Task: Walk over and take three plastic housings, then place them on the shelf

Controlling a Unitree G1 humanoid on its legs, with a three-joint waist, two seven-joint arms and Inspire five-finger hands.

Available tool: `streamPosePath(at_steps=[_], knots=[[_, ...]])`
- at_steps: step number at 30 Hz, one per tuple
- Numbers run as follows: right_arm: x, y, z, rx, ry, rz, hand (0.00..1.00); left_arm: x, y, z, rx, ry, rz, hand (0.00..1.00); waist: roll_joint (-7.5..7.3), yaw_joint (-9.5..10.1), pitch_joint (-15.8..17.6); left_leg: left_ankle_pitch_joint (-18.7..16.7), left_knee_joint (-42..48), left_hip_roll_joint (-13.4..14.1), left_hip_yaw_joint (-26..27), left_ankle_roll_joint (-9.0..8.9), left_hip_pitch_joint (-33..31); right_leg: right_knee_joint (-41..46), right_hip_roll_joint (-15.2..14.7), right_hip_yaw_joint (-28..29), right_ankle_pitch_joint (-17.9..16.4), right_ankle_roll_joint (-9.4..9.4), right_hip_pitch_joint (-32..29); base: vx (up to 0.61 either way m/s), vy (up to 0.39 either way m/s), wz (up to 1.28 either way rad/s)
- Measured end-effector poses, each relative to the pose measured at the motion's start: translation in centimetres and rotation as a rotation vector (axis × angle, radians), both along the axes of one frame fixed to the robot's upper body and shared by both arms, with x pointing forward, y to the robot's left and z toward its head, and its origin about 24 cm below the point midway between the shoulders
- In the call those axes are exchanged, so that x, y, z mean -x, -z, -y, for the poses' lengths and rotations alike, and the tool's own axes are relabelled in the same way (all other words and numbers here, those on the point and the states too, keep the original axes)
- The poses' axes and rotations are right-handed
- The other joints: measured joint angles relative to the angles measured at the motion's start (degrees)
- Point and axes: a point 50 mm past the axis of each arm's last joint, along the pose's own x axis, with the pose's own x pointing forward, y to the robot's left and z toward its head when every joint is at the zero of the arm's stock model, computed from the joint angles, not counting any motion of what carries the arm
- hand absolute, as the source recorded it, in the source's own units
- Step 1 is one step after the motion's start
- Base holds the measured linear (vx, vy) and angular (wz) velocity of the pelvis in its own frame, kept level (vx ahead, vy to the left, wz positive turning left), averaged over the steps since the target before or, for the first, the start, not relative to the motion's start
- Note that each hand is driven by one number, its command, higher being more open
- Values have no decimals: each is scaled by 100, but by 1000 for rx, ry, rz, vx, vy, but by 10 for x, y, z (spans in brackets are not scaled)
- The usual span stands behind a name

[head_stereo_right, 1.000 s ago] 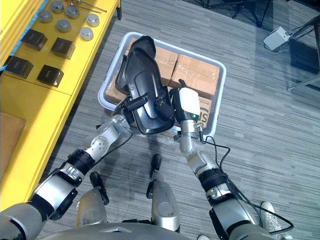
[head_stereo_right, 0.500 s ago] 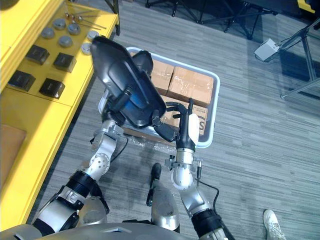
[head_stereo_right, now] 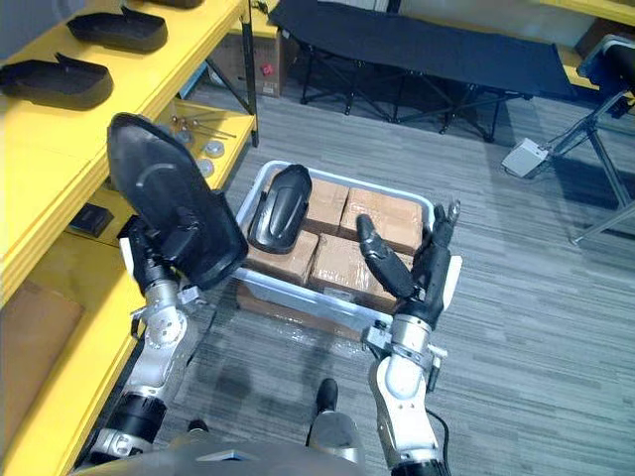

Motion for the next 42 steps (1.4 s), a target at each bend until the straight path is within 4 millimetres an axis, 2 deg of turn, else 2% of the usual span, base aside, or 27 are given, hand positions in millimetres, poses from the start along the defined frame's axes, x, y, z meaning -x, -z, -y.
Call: streamPosePath(at_steps=[4,7,12,16,17,20,22,26,28,30,35,40,42], knots=[[25,29,15,-128,45,-166,100,31,-7,-8,37,58,73,0,88,7,-187,4,-42,-2,-5,-6,21,0,-8,-40,-15,20,19,-13,-2,2],[40,49,19,-233,121,-268,100,47,-14,-10,79,107,112,0,123,16,-282,10,-88,-5,-3,8,106,-2,-21,-123,-38,43,103,-17,-2,4],[42,52,15,-309,132,-261,100,61,-23,-28,51,44,143,0,211,52,-463,12,-76,-9,-62,15,96,-67,-47,-245,-60,64,188,-13,-2,7],[20,43,-6,-224,-7,-234,100,72,-44,-53,-1,-94,217,0,205,241,-584,108,-74,-20,-606,39,-203,-119,-87,-774,-104,62,287,-15,-5,59],[9,38,-17,-182,-76,-225,100,78,-47,-61,-17,-136,227,0,206,367,-636,158,-75,-19,-792,57,-326,-121,-88,-942,-110,69,288,25,-9,67],[-15,31,-35,-76,-199,-217,100,91,-47,-76,-41,-226,210,0,222,670,-793,238,-79,-28,-1113,38,-517,-120,-89,-1229,-104,56,308,39,5,56],[-35,24,-46,-20,-271,-200,100,106,-43,-88,-41,-317,183,0,216,989,-798,274,-79,-79,-1346,36,-556,-121,-126,-1458,-117,65,439,45,25,55],[-47,20,-56,-18,-309,-186,100,124,-36,-94,-38,-378,138,0,152,1244,-812,284,-78,-260,-1696,89,-676,-121,-278,-1794,-159,131,574,-4,49,53],[-47,21,-62,-36,-317,-194,100,126,-36,-91,-36,-349,140,0,60,1264,-827,284,-80,-342,-1901,152,-736,-98,-346,-1949,-209,191,671,3,34,43],[-46,24,-63,-36,-325,-215,100,122,-36,-85,-28,-299,147,0,29,1235,-841,294,-79,-381,-2015,173,-742,16,-402,-2051,-327,200,736,-2,17,34],[-37,33,-60,-45,-303,-267,100,113,-36,-70,-14,-173,156,0,23,1090,-845,341,-85,-403,-2167,209,-821,254,-478,-2193,-510,244,715,-13,-2,20],[-22,46,-48,-53,-287,-325,100,112,-33,-64,16,-157,156,0,58,977,-833,332,-86,-388,-2137,237,-854,331,-481,-2228,-591,268,720,3,-8,6],[-17,47,-42,-58,-273,-332,100,109,-32,-59,35,-129,158,0,11,843,-837,340,35,-344,-1607,557,-1037,343,-545,-2456,-621,291,756,14,-7,60]])
